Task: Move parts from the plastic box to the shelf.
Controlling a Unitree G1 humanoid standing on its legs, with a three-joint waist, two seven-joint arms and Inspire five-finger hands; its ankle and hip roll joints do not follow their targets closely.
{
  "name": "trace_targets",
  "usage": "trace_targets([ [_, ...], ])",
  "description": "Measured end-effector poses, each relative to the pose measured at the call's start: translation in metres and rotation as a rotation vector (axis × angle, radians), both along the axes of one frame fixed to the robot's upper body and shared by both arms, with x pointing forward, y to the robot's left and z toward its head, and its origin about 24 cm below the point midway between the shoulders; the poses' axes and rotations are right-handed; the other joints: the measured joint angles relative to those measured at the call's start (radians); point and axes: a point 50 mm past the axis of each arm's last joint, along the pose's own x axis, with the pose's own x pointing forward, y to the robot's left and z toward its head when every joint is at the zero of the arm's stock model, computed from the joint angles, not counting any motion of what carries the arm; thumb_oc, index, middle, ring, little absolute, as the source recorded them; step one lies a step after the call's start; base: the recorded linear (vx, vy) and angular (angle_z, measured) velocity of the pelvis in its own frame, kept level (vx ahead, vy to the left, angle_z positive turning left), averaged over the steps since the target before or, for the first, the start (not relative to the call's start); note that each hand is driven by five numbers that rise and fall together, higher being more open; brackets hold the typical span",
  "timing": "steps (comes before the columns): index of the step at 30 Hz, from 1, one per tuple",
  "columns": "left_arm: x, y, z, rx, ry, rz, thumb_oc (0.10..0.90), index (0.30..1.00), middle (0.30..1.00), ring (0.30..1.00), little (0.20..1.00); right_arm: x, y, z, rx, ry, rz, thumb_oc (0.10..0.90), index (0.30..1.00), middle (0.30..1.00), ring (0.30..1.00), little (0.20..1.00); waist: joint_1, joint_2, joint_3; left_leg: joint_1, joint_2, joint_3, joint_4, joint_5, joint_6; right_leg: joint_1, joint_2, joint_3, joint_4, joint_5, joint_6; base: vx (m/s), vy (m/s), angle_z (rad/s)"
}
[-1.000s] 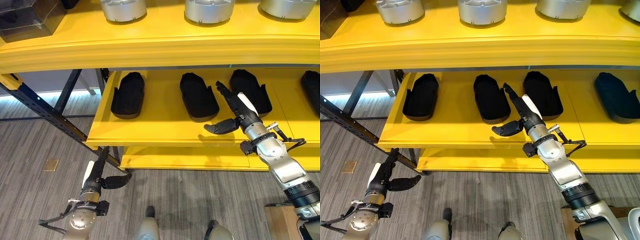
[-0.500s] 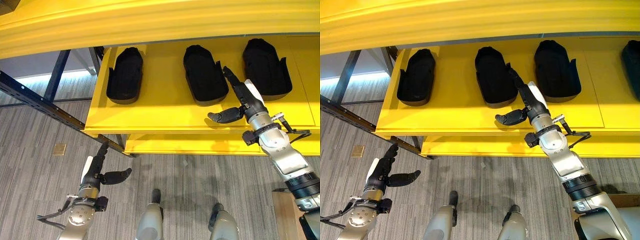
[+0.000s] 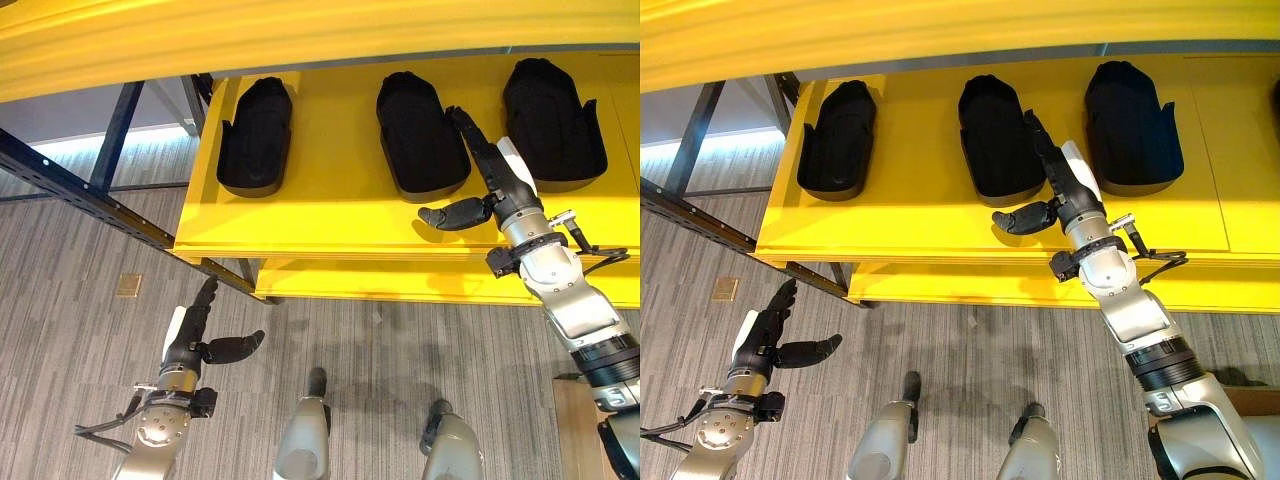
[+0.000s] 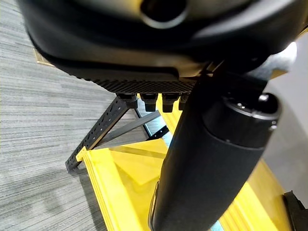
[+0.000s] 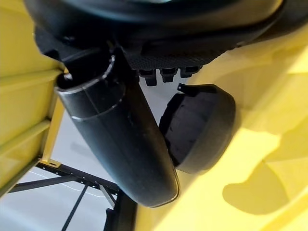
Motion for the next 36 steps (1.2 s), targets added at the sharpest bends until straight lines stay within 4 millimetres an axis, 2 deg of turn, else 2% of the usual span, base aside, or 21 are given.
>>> trace_targets([
  [17,-0.0002,-0.0004,0.0012,0.000,-0.016,-0.004,0.900,1.000,1.000,1.000,1.000,0.0016,0.0004,0.0027,0.015,-0.019,-0.016,0.900,1.000,1.000,1.000,1.000,0.002,0.007,0.004,-0.025,-0.008,-0.007,0.008,0.001,-0.002,-0.023,-0.010,-0.003,0.018,-0.007,0.000,0.00,-0.002,0.01],
  [27,0.0012,-0.0009,0.0033,0.001,-0.027,-0.003,0.900,1.000,1.000,1.000,1.000,0.0055,-0.0004,0.0001,0.033,-0.017,-0.042,0.900,1.000,1.000,1.000,1.000,0.008,0.031,0.049,-0.074,-0.008,-0.036,0.037,0.007,-0.007,-0.073,-0.019,-0.015,0.088,-0.037,-0.022,-0.02,-0.006,0.06],
  [36,0.0019,-0.0006,0.0045,0.003,-0.037,0.009,0.900,1.000,1.000,1.000,1.000,0.0056,-0.0012,0.0038,0.034,-0.049,-0.067,0.900,1.000,1.000,1.000,1.000,0.026,0.033,0.058,-0.104,-0.010,-0.050,0.055,0.011,-0.013,-0.102,-0.024,-0.020,0.123,-0.049,-0.028,-0.01,-0.006,0.03],
])
